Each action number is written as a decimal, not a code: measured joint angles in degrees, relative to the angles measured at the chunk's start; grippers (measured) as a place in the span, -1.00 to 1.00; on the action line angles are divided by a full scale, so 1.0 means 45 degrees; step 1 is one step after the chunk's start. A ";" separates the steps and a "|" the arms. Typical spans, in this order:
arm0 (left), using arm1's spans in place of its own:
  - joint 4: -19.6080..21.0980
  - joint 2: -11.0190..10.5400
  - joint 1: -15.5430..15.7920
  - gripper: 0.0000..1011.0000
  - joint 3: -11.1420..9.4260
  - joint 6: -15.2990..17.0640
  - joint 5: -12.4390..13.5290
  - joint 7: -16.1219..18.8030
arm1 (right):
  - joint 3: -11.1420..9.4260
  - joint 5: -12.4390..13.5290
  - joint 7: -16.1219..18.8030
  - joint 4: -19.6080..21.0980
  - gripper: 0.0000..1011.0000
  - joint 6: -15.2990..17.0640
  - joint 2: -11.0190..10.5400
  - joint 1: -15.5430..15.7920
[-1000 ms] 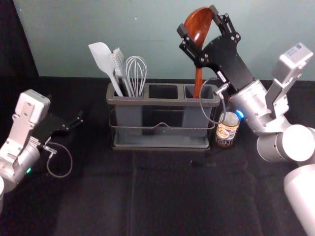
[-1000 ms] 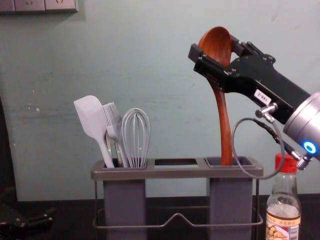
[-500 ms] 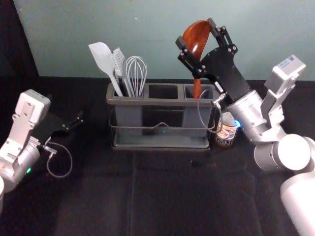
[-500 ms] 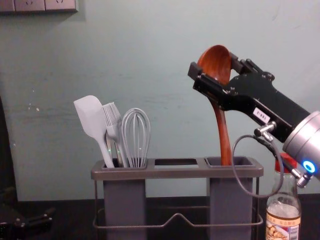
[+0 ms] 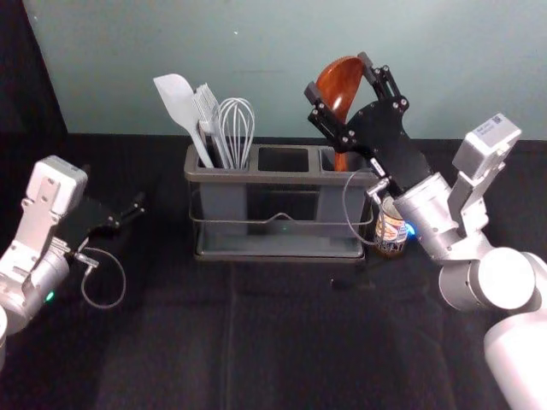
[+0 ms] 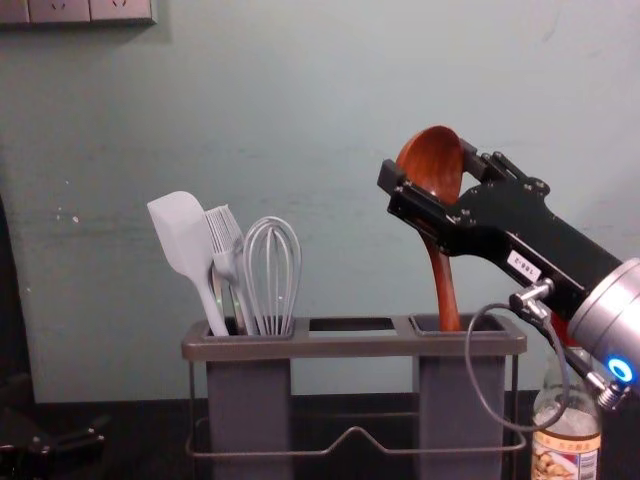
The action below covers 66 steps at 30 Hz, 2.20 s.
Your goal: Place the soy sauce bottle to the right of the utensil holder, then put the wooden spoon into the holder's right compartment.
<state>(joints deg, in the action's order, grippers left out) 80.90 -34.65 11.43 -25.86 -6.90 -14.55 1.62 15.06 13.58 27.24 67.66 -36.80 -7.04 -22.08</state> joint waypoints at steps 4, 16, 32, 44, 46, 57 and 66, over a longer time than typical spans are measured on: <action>0.0000 0.0001 0.0001 0.99 0.0000 -0.0001 0.0000 0.0000 | -0.0002 -0.0092 -0.0032 -0.0058 0.66 -0.0014 0.0027 0.0038; 0.0000 0.0000 0.0000 0.99 0.0000 0.0000 0.0000 0.0000 | -0.0024 -0.0311 -0.0199 -0.0043 0.66 0.0034 0.0031 0.0183; 0.0000 0.0001 0.0000 0.99 -0.0001 0.0000 0.0000 0.0000 | -0.0151 -0.0456 -0.0355 -0.0028 0.99 0.0060 0.0024 0.0356; 0.0000 0.0001 0.0000 0.99 0.0000 0.0000 0.0001 0.0000 | -0.0293 -0.0418 -0.0416 0.0341 0.99 -0.0071 0.0077 0.0556; 0.0000 0.0000 0.0000 0.99 -0.0001 0.0000 0.0000 0.0000 | -0.0330 -0.0376 -0.0418 0.0504 0.99 -0.0075 0.0064 0.0661; 0.0000 0.0000 0.0000 0.99 0.0000 0.0000 0.0000 0.0000 | -0.0653 -0.0074 -0.0528 0.1938 0.99 -0.0254 -0.0084 0.2006; 0.0000 0.0000 0.0000 0.99 0.0000 0.0000 0.0000 0.0000 | -0.1271 -0.0377 -0.1136 0.3749 0.99 -0.0153 -0.0314 0.3621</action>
<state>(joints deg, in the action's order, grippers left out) 80.90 -34.65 11.43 -25.86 -6.91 -14.55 1.62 9.34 11.89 22.13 84.53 -37.49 -8.45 -5.78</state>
